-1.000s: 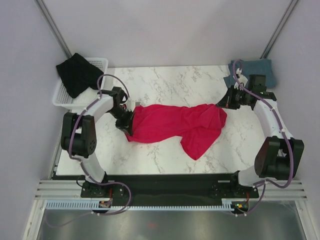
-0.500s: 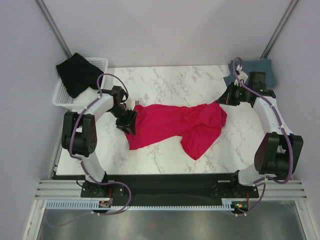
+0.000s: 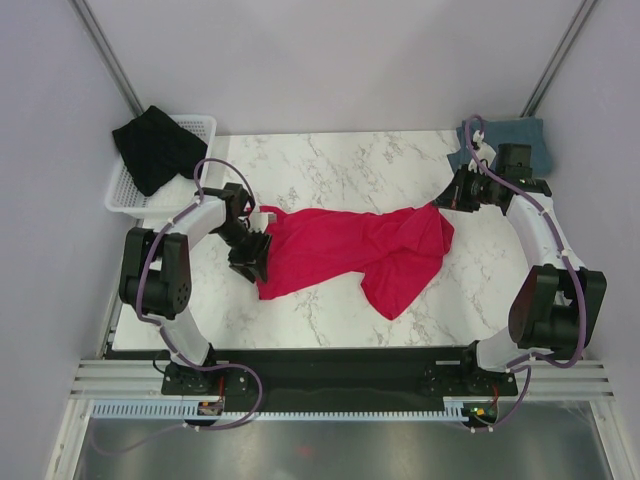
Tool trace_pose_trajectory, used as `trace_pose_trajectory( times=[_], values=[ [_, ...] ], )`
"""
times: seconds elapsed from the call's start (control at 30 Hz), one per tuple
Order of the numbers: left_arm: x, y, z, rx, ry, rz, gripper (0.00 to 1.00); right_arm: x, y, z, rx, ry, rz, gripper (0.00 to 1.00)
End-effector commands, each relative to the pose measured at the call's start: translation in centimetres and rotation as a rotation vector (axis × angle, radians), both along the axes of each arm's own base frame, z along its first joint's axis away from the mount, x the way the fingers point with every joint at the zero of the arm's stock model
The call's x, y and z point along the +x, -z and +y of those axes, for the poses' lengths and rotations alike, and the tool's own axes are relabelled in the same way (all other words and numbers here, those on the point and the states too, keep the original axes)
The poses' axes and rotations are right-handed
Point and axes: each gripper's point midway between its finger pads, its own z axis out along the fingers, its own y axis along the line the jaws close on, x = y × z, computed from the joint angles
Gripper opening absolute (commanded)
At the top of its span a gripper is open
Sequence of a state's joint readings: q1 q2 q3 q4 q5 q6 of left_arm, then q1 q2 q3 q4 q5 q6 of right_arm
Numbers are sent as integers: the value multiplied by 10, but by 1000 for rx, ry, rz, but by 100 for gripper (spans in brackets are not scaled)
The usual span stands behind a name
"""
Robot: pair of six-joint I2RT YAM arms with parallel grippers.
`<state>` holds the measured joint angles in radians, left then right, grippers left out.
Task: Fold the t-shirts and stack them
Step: Flatten the tshirt out
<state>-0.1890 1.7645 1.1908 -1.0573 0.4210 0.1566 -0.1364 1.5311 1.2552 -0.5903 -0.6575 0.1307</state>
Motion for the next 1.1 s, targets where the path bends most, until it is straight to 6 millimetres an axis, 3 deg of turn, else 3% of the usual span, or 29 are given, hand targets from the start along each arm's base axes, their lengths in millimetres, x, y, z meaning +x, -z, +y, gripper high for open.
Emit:
trace_pose_trajectory(
  times=[0.0,0.47,0.67,0.8,1.07],
  values=[
    [2,-5,-3,-15,-32,0,48,3,-15,2,-1,-14,-61,0],
    [8,6,-7,-9,-9,17,45,8,-14,0,-9,-12,-61,0],
    [10,7,-10,-8,5,16,37,10,-12,-1,-15,-12,-63,0],
    [10,6,-10,-11,9,7,20,9,-12,0,-15,-11,-61,0],
    [10,7,-11,-17,11,9,10,10,-9,-2,-18,-9,-59,0]
  ],
)
